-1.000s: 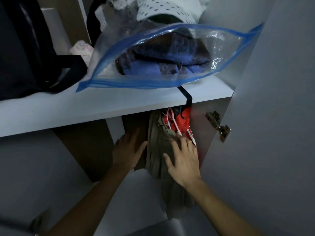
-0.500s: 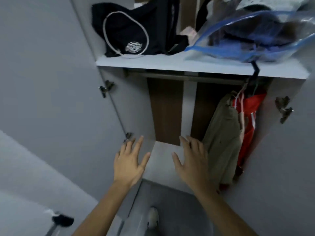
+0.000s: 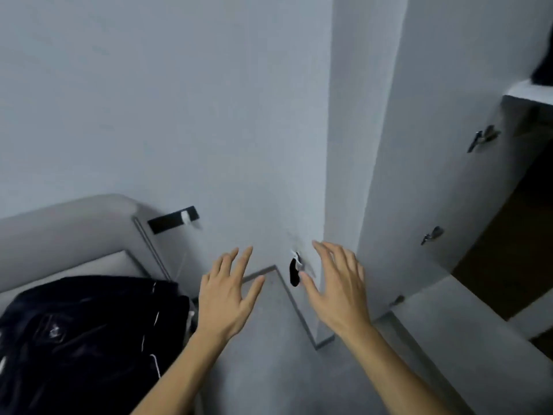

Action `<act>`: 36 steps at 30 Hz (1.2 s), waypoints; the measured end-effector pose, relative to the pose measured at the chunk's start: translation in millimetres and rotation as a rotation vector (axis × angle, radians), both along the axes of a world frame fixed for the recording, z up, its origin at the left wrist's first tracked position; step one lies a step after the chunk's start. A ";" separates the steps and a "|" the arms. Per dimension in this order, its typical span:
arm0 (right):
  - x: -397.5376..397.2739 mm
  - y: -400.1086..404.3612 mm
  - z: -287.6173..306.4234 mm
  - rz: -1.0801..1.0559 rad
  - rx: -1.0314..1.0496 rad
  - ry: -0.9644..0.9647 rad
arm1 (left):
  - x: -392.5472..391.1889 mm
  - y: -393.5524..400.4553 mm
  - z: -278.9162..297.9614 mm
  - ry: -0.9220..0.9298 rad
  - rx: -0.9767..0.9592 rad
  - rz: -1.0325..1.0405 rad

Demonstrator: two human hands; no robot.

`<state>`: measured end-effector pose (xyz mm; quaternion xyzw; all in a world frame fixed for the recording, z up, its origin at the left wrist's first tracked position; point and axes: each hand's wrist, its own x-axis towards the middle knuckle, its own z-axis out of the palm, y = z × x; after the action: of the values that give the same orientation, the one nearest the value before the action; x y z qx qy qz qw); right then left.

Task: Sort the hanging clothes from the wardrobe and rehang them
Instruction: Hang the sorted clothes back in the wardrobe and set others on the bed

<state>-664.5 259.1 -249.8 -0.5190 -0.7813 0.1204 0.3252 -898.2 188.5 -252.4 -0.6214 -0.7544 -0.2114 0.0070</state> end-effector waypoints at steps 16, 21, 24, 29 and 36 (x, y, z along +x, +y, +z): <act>-393.7 -80.5 -27.4 0.749 -0.026 -0.139 | -284.7 -241.8 -46.4 -0.102 -0.059 0.788; -473.9 -80.0 -45.2 0.978 -0.002 -0.180 | -317.2 -276.4 -73.3 -0.139 -0.117 0.968; -516.6 -63.8 -58.1 1.084 0.007 -0.209 | -335.1 -280.2 -86.7 -0.163 -0.172 1.081; -582.9 -36.7 -67.8 1.268 0.047 -0.251 | -356.6 -276.0 -96.7 -0.206 -0.181 1.298; -686.1 -31.0 -81.3 1.434 0.109 -0.336 | -392.3 -273.7 -113.6 -0.263 -0.175 1.449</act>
<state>-1350.6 228.0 -331.1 0.1246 -0.9728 0.1832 0.0678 -1290.5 -85.2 -366.0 0.0644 -0.9841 -0.1655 0.0049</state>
